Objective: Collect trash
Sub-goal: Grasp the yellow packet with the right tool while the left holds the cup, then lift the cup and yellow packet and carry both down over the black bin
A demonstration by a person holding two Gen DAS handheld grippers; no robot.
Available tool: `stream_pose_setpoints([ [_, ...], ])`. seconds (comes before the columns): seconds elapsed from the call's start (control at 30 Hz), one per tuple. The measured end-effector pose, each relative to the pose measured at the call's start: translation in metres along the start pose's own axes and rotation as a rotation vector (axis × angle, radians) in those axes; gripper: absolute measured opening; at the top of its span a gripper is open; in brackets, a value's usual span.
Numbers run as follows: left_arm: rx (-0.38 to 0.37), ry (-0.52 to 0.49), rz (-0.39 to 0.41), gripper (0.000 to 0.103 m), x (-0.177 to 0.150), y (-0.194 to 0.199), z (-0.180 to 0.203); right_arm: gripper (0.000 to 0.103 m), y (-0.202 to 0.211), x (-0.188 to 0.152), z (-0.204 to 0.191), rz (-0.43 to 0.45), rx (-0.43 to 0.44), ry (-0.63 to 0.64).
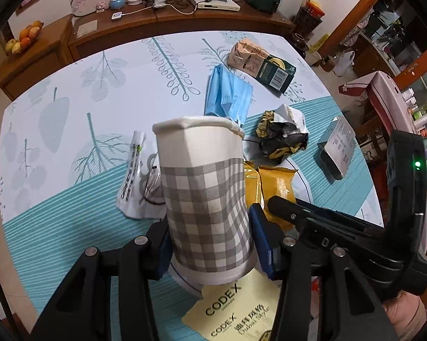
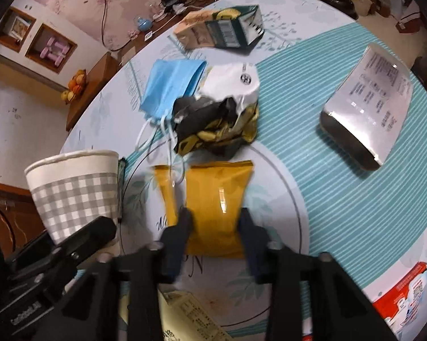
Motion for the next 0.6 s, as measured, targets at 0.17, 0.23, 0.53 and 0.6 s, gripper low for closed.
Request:
stream_pose_setpoints([
  [0.17, 0.012, -0.01, 0.01, 0.047, -0.013, 0.012, 0.008, 0.026, 0.009, -0.009, 0.003, 0.025, 0.007, 0.016],
  [0.23, 0.016, -0.014, 0.014, 0.047, -0.021, 0.017, 0.012, 0.025, 0.017, -0.013, 0.005, 0.04, 0.019, 0.015],
  [0.53, 0.041, -0.038, 0.039, 0.047, -0.066, 0.047, 0.046, 0.024, 0.062, -0.034, 0.014, 0.118, 0.057, 0.047],
  [0.6, 0.048, -0.041, 0.048, 0.047, -0.077, 0.055, 0.056, 0.024, 0.075, -0.041, 0.018, 0.134, 0.064, 0.06],
])
Point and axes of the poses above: each gripper's, at about its wrist camera, not at the fingertips, and y roughly against the way its jaws point, z to its right, x to its top, the point moved 7 cm from there along -y, roughly the way its jaws point, and after that the axes turned 12 degrees about -x, right-handed, at the moved point
